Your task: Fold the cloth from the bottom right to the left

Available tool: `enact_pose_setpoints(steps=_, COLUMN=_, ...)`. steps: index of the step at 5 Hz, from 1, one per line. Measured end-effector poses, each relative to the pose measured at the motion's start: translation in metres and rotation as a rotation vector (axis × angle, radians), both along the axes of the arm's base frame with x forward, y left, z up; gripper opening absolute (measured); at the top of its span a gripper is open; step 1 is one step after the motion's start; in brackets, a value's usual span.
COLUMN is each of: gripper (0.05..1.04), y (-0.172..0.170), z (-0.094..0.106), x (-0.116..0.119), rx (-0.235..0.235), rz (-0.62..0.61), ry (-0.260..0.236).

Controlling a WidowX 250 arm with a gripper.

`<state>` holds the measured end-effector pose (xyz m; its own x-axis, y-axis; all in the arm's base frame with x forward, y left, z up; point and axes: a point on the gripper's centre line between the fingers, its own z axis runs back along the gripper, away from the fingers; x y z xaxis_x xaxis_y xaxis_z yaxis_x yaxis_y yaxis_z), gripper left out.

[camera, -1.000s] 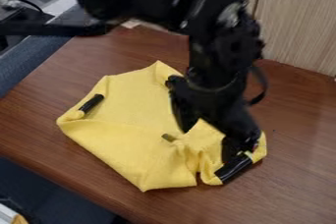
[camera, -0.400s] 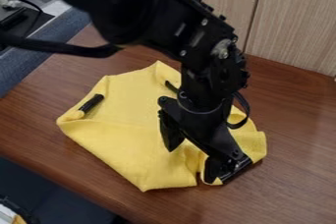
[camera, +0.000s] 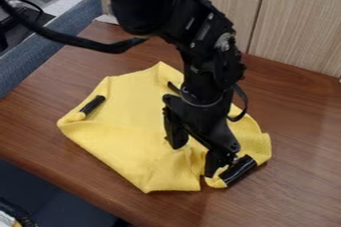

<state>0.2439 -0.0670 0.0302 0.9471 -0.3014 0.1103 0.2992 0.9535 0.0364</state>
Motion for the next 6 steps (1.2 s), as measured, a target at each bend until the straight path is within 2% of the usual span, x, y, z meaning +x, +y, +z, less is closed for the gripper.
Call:
enact_pose_setpoints(steps=2, gripper=0.37, y=-0.003, z=-0.021, x=0.006, rx=-0.009, rz=-0.026, ry=0.039)
enact_pose_setpoints(steps=3, gripper=0.157, y=-0.005, z=-0.021, x=0.006, rx=-0.012, rz=-0.027, ry=0.037)
enact_pose_setpoints(steps=4, gripper=0.06, y=-0.011, z=-0.022, x=0.003, rx=-0.014, rz=-0.044, ry=0.042)
enact_pose_setpoints(steps=5, gripper=0.053, y=-0.017, z=-0.019, x=0.001, rx=-0.014, rz=-0.064, ry=0.046)
enact_pose_setpoints(steps=6, gripper=0.053, y=-0.023, z=0.005, x=0.006, rx=-0.036, rz=-0.087, ry=-0.011)
